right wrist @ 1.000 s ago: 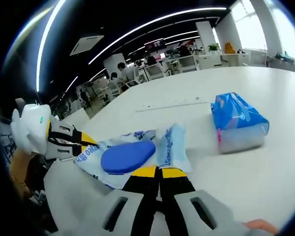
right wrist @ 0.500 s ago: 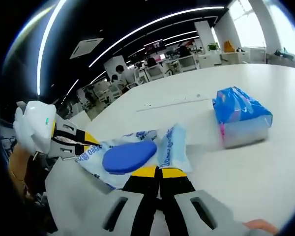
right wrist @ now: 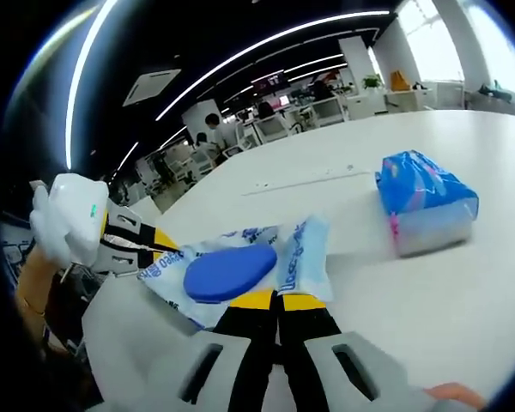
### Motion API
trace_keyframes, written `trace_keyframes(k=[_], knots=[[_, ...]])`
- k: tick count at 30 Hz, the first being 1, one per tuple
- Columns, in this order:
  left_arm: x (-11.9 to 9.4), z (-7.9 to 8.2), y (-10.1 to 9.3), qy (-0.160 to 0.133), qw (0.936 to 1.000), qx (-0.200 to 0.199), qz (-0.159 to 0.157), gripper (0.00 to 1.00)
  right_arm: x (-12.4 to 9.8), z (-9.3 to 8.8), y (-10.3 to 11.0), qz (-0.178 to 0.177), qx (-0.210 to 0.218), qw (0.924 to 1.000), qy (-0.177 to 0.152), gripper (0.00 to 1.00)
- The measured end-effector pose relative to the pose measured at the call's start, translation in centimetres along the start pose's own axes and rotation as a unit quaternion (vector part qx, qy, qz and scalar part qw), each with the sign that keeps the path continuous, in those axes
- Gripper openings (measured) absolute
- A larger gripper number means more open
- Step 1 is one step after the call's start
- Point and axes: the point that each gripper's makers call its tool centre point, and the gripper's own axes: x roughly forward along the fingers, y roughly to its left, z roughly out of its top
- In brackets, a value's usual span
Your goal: Arrange the tabletop items into an orderly group along one side of the table until the central work area is clear of visible clutter.
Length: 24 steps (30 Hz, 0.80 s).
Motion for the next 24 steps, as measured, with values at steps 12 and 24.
trace_keyframes(k=[12, 24], knots=[[1.3, -0.8, -0.6, 0.041, 0.9968, 0.069, -0.001, 0.02, 0.9, -1.8, 0.2, -0.004, -0.008, 0.9998, 0.018, 0.0], [2.1, -1.4, -1.8, 0.056, 0.9941, 0.088, -0.026, 0.02, 1.4, -3.2, 0.2, -0.01, -0.009, 0.9988, 0.047, 0.0]])
